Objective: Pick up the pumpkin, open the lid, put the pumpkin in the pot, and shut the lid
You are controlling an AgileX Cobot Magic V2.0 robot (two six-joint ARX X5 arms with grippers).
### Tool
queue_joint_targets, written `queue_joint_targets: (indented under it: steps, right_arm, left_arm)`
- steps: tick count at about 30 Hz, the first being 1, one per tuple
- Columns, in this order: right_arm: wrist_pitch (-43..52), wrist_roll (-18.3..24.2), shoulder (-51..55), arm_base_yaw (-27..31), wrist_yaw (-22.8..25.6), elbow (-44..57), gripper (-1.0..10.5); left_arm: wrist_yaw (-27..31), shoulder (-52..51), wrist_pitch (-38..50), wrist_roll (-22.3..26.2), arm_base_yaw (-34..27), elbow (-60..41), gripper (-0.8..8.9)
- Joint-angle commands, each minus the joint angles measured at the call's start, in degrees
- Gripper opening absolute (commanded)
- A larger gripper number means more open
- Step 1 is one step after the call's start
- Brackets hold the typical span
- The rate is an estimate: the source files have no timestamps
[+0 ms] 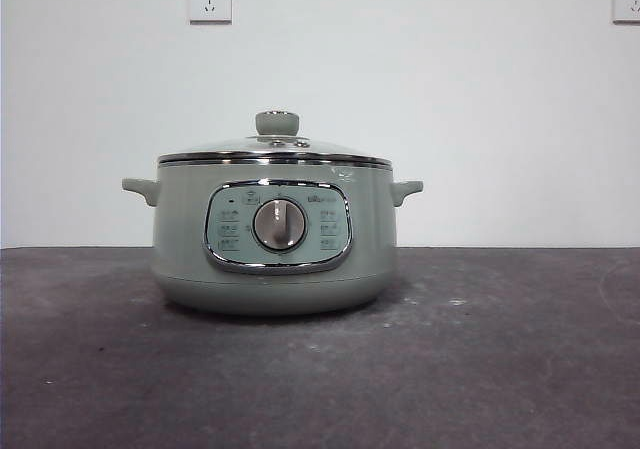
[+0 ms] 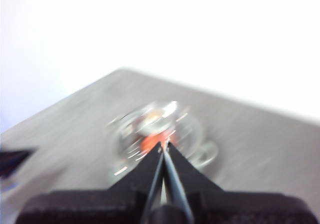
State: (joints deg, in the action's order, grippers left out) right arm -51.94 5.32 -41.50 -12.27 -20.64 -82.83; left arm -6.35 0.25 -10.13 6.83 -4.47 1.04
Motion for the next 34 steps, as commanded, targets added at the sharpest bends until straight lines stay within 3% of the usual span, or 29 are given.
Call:
queue_joint_targets:
  steps: [1,10,17,22,34]
  right_arm:
    - [10.38,3.43,7.61,4.76,-0.07,15.28,0.0]
    - [34.12,2.45,24.50,9.73,-0.02,48.39,0.0]
    - [41.29,1.84,32.61,10.01,0.09,66.42,0.0]
    - [41.24,1.49,36.26,10.01,3.08,73.50,0.0]
    - [40.85,-0.98,41.44,10.01,3.04,80.76,0.0]
  left_arm:
    - [0.13,-0.11,0.17,-0.24,-0.11,-0.90,-0.03]
    - [0.11,-0.11,0.17,-0.26,-0.11,-0.90,-0.03]
    - [0.13,-0.11,0.17,-0.24,-0.11,-0.90,-0.03]
    - [0.13,-0.11,0.17,-0.24,-0.11,-0.90,-0.03]
    - [0.11,-0.11,0.17,-0.26,-0.11,-0.90,-0.03]
